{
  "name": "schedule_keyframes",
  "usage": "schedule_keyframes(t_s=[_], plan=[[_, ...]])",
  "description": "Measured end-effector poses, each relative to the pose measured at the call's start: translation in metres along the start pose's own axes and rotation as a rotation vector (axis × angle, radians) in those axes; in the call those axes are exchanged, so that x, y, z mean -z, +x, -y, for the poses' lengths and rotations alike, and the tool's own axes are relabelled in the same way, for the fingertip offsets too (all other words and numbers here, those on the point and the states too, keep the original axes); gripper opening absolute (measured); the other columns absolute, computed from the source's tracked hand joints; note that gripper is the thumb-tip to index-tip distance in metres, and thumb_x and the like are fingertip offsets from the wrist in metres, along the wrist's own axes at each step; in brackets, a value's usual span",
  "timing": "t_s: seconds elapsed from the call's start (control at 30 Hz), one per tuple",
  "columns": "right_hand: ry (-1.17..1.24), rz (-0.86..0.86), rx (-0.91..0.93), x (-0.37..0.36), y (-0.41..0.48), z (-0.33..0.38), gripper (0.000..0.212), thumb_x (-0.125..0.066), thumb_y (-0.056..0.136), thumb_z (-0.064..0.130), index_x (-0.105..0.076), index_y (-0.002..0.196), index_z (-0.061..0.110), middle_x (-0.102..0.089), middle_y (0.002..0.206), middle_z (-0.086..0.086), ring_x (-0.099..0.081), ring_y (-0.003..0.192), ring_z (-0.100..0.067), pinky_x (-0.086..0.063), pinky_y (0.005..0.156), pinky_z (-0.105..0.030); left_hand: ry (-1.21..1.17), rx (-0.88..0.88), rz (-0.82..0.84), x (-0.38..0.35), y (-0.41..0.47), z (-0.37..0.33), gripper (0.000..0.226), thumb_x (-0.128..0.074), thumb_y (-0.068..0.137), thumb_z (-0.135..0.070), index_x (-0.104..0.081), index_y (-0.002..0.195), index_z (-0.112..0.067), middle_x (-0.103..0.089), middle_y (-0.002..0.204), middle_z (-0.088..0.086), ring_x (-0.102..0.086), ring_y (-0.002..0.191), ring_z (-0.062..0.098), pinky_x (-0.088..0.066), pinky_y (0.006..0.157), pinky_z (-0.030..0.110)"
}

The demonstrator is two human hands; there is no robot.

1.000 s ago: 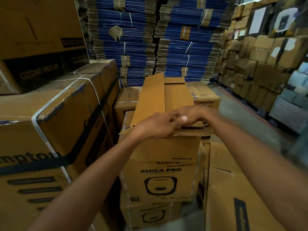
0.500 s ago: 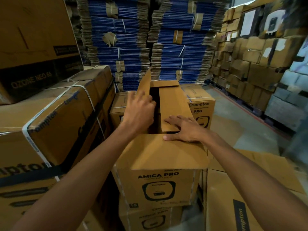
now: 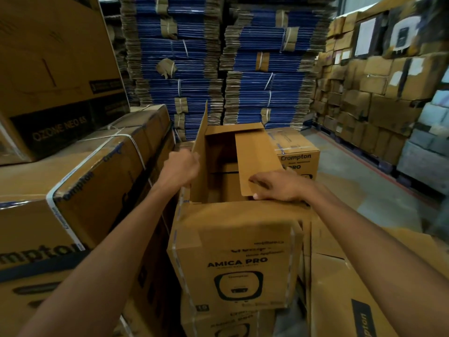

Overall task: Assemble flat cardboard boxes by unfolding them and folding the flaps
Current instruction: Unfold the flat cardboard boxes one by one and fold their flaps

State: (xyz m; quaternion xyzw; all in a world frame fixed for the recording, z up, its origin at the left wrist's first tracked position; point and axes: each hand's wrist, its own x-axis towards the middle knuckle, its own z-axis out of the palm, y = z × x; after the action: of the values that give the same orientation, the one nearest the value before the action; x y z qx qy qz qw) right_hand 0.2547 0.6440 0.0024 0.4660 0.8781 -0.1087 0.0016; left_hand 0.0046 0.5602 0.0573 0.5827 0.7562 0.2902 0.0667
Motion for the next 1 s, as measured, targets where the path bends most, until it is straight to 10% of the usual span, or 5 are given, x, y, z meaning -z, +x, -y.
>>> schedule_keyframes(t_s=[0.1, 0.27, 0.47, 0.63, 1.0], plan=[[0.256, -0.155, 0.038, 0.028, -0.001, 0.013, 0.031, -0.049, 0.105, 0.042, -0.066, 0.119, 0.021, -0.07, 0.113, 0.0, -0.065, 0.103, -0.018, -0.049, 0.092, -0.039, 0.118, -0.149, 0.032, -0.004, -0.02, -0.023, 0.04, -0.036, 0.109, -0.021, -0.059, 0.08, -0.005, -0.067, 0.08, 0.015, -0.067, 0.07, 0.028, -0.06, 0.067, 0.044], [0.35, 0.102, 0.033, 0.084, -0.005, 0.021, 0.049, -0.046, 0.105, 0.046, -0.055, 0.14, 0.013, -0.065, 0.125, -0.004, -0.068, 0.107, -0.014, -0.051, 0.101, -0.039, 0.153, -0.281, -0.044, -0.011, -0.044, -0.031, 0.045, -0.04, 0.108, -0.016, -0.043, 0.063, -0.016, -0.046, 0.062, 0.0, -0.045, 0.053, 0.013, -0.031, 0.047, 0.023], [0.741, 0.001, -0.105, 0.107, 0.013, 0.063, 0.066, -0.043, 0.1, 0.062, -0.059, 0.126, 0.003, -0.067, 0.114, -0.017, -0.074, 0.089, -0.028, -0.062, 0.071, -0.04, -0.117, -0.289, 0.038, -0.033, -0.069, -0.066, 0.04, -0.039, 0.108, -0.037, -0.06, 0.081, -0.016, -0.065, 0.077, 0.008, -0.063, 0.072, 0.026, -0.057, 0.066, 0.042], [0.116, -0.16, -0.127, 0.091, 0.022, 0.085, 0.026, -0.077, 0.087, 0.02, -0.068, 0.107, 0.004, -0.068, 0.091, -0.005, -0.059, 0.067, -0.016, -0.042, 0.05, -0.026, -0.117, -0.388, 0.052, -0.053, -0.073, -0.069, 0.04, -0.04, 0.105, -0.053, -0.063, 0.111, -0.02, -0.073, 0.08, 0.001, -0.069, 0.072, 0.021, -0.058, 0.07, 0.043], [-0.402, -0.264, -0.1, 0.098, -0.028, 0.016, 0.023, -0.058, 0.089, -0.001, -0.05, 0.099, 0.019, -0.051, 0.091, -0.003, -0.054, 0.08, -0.021, -0.042, 0.06, -0.036, 0.134, -0.409, -0.154, -0.028, 0.016, -0.002, 0.071, -0.064, 0.098, -0.031, -0.029, 0.158, -0.015, -0.031, 0.162, 0.01, -0.028, 0.149, 0.03, -0.024, 0.121, 0.048]])
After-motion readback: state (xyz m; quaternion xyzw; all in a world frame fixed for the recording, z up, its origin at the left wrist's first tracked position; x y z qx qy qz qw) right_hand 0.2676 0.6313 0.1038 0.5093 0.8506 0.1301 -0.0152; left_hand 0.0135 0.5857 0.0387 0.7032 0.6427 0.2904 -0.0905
